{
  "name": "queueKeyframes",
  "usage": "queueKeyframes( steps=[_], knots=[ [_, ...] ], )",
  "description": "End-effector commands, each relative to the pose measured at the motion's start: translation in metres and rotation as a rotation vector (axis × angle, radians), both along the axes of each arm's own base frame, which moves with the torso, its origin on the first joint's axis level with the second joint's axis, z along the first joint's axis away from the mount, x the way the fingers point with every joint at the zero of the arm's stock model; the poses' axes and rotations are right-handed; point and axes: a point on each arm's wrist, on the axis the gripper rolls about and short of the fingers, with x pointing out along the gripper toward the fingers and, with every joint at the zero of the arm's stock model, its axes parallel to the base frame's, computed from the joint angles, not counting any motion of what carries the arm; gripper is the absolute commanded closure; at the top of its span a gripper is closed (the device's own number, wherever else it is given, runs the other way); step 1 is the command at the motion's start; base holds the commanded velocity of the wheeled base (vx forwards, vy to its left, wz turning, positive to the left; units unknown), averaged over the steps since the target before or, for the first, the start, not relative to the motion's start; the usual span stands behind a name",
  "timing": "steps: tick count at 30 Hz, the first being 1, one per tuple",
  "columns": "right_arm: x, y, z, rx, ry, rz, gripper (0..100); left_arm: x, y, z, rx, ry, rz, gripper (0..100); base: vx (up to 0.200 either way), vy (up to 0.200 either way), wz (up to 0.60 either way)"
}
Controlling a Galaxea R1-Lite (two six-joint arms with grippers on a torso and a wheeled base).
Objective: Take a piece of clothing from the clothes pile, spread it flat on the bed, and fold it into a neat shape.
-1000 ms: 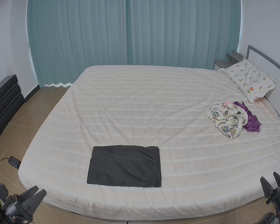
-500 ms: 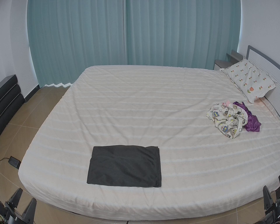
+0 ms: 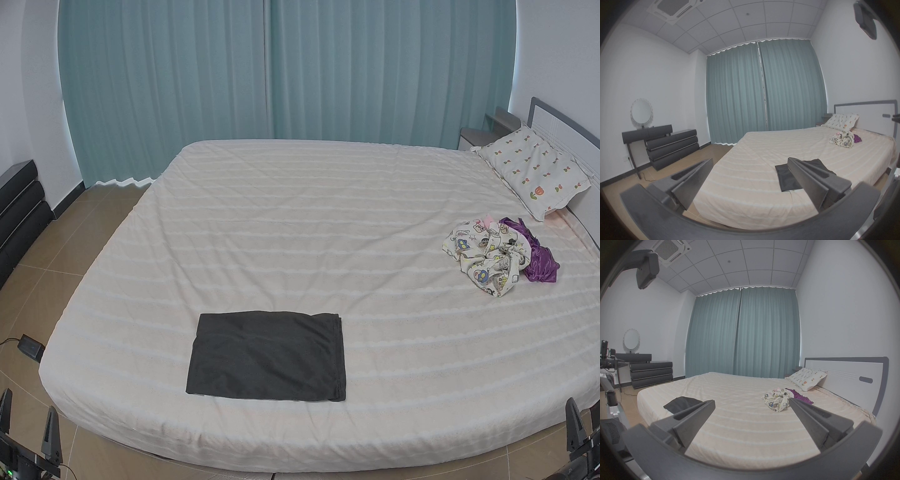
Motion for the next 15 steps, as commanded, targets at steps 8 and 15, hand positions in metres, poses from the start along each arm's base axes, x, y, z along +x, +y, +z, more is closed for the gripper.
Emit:
queueKeyframes(
  steps=[8, 15],
  knots=[
    [0.001, -0.0008, -0.0168, 0.073, 0.133, -0.033, 0, 0.0004, -0.0009, -0.0052, -0.017, 0.009, -0.038, 0, 0.0, 0.0, 0.0],
    [0.0011, -0.0013, -0.0167, 0.085, 0.129, -0.055, 0, 0.0003, -0.0009, -0.0051, -0.041, 0.007, -0.043, 0, 0.0, 0.0, 0.0]
  ],
)
